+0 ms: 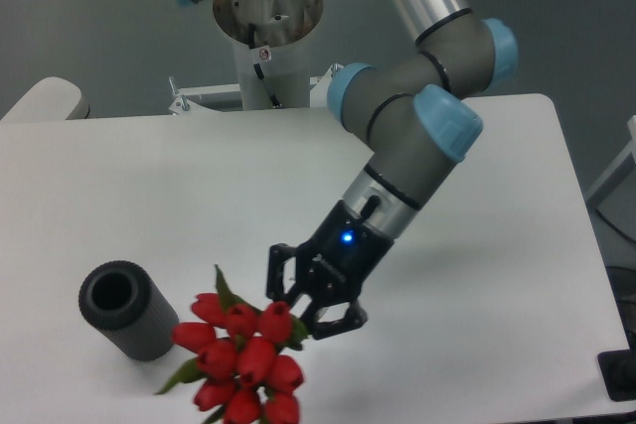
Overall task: Insert the flowers into the vase
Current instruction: 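Carry the red tulip bunch in the gripper toward the grey vase, then raise the tulips and position their stems above the vase opening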
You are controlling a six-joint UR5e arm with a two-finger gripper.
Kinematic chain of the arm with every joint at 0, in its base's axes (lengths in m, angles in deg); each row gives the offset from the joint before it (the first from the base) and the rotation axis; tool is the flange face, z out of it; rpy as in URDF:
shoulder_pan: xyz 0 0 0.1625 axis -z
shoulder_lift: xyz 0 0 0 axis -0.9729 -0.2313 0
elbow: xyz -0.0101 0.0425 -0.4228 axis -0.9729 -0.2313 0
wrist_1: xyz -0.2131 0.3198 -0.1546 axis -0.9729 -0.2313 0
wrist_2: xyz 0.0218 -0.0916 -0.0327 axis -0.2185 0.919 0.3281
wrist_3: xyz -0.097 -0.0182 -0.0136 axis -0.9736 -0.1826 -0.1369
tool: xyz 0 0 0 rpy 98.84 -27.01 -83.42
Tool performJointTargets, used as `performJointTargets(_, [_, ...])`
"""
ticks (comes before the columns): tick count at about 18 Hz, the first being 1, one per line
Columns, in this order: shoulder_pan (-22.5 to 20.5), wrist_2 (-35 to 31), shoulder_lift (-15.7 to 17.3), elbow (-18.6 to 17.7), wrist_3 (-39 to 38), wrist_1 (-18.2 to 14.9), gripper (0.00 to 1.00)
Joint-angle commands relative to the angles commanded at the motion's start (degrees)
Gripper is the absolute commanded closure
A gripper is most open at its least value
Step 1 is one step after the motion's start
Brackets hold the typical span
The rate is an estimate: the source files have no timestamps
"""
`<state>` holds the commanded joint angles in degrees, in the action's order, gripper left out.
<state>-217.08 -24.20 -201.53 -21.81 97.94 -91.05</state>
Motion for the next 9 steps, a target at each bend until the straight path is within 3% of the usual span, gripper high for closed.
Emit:
performJointTargets(6, [1.94,3.17,2.11,-0.18,0.35,0.26,0.8])
performJointTargets(9, [2.12,9.74,2.29,-0.26,0.53,0.35,0.8])
